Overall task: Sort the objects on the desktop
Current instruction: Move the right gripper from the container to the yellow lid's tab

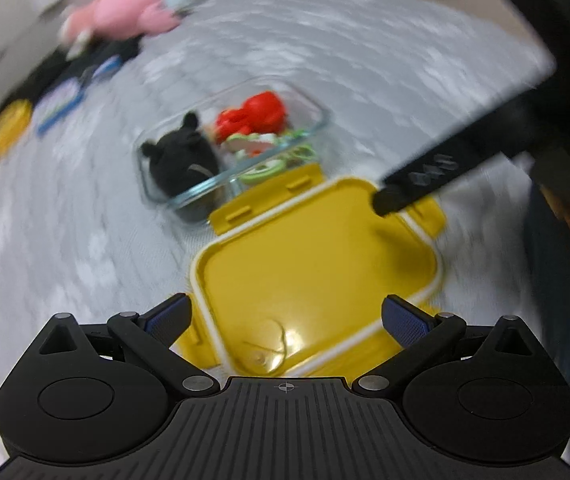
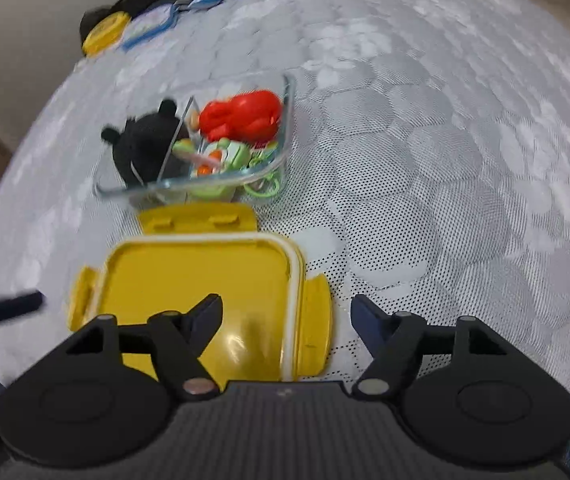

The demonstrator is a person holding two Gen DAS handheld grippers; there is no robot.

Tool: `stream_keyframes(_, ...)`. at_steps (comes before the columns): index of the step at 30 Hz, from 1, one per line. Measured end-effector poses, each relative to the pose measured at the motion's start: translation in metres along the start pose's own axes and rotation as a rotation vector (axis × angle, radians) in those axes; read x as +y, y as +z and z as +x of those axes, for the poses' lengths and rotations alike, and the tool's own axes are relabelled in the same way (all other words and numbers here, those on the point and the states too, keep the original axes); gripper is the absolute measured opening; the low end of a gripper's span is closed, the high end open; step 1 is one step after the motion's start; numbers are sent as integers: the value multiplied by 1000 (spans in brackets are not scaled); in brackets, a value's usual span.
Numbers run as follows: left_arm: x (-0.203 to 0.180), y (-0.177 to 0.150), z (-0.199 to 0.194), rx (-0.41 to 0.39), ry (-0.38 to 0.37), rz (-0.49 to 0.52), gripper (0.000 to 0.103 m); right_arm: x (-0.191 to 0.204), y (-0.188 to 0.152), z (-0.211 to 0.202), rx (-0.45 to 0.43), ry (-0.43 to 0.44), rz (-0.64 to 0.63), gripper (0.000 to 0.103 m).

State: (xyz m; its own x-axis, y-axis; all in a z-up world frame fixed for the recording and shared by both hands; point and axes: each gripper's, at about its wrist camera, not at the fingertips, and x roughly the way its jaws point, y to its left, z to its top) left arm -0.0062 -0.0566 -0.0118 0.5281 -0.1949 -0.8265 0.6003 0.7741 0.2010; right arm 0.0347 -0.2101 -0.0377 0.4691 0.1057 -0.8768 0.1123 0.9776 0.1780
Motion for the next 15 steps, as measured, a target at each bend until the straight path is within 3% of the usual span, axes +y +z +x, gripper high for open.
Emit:
stream_keyframes(6, -17, 0, -8, 71, 9, 164, 103, 2, 7, 21, 86, 28, -18, 73)
stream_keyframes(8, -23, -1, -10, 81, 36, 195, 103, 0, 7, 26, 103, 29, -2, 67)
stream_keyframes(10, -30, -1, -12, 109, 72, 206, 103, -3, 6, 27, 107, 30, 15, 64)
stream_keyframes(12, -33, 0, -13, 192, 99, 189, 103, -4, 5, 26, 102, 33, 26, 61)
stream_keyframes(15, -35, -2, -20, 290, 54, 149, 103, -4, 4, 26, 105, 28, 20, 58)
